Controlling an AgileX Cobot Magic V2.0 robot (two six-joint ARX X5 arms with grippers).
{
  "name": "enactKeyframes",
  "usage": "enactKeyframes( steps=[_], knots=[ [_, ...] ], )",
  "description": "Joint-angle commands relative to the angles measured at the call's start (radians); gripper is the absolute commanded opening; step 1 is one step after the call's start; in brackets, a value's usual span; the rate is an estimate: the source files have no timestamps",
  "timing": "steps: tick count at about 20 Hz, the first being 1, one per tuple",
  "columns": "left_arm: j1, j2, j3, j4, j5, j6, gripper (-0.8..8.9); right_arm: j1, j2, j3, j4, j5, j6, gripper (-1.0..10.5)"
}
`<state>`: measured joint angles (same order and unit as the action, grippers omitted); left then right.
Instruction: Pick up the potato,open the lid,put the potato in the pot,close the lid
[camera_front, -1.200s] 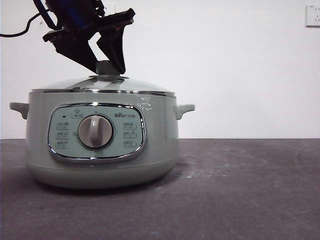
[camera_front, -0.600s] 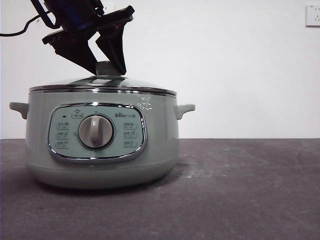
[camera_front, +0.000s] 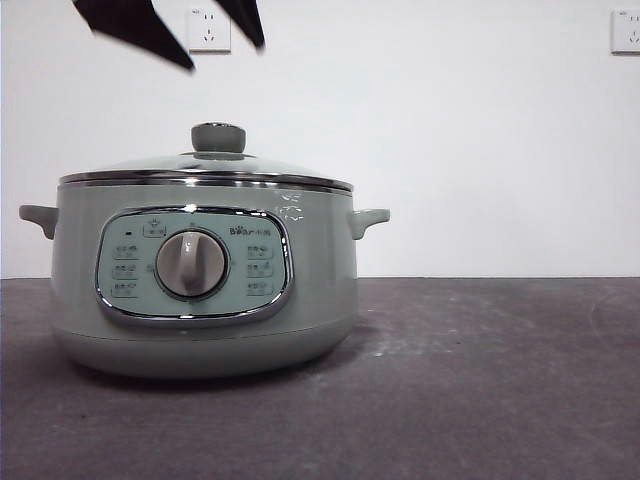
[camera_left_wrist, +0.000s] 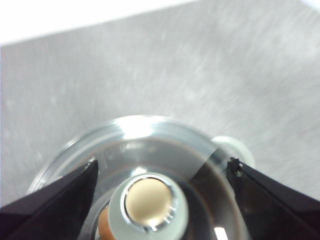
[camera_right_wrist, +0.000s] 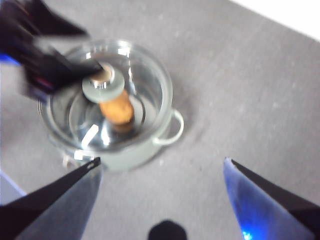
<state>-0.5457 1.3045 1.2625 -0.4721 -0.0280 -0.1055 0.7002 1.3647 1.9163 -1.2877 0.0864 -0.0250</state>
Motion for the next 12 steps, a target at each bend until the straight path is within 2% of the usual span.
enactKeyframes(
  steps=[1, 3, 4, 5, 7, 9, 12],
  knots=[
    [-0.013, -0.081, 0.003, -0.041, 0.007, 0.005, 4.36, -0.008, -0.006, -0.019, -0.013, 0.0, 0.008, 3.8],
    [-0.021, -0.162, 0.003, -0.095, 0.006, 0.027, 4.27, -0.026, -0.034, -0.07, 0.008, 0.0, 0.007, 2.6],
    [-0.022, -0.196, 0.003, -0.126, 0.003, 0.042, 3.64, -0.034, -0.05, -0.103, 0.029, 0.0, 0.008, 2.1],
    [-0.022, -0.222, 0.003, -0.155, 0.003, 0.059, 2.84, -0.042, -0.072, -0.14, 0.056, 0.0, 0.009, 1.7],
    [-0.023, -0.271, 0.003, -0.215, 0.003, 0.097, 0.22, -0.069, -0.133, -0.238, 0.138, 0.0, 0.008, 1.0],
    [-0.023, -0.3, 0.001, -0.234, -0.003, 0.109, -0.08, -0.093, -0.195, -0.34, 0.224, 0.0, 0.008, 0.1],
    [-0.026, -0.339, -0.006, -0.232, -0.039, 0.11, -0.08, -0.114, -0.305, -0.527, 0.39, -0.001, 0.009, -0.2]
  ],
)
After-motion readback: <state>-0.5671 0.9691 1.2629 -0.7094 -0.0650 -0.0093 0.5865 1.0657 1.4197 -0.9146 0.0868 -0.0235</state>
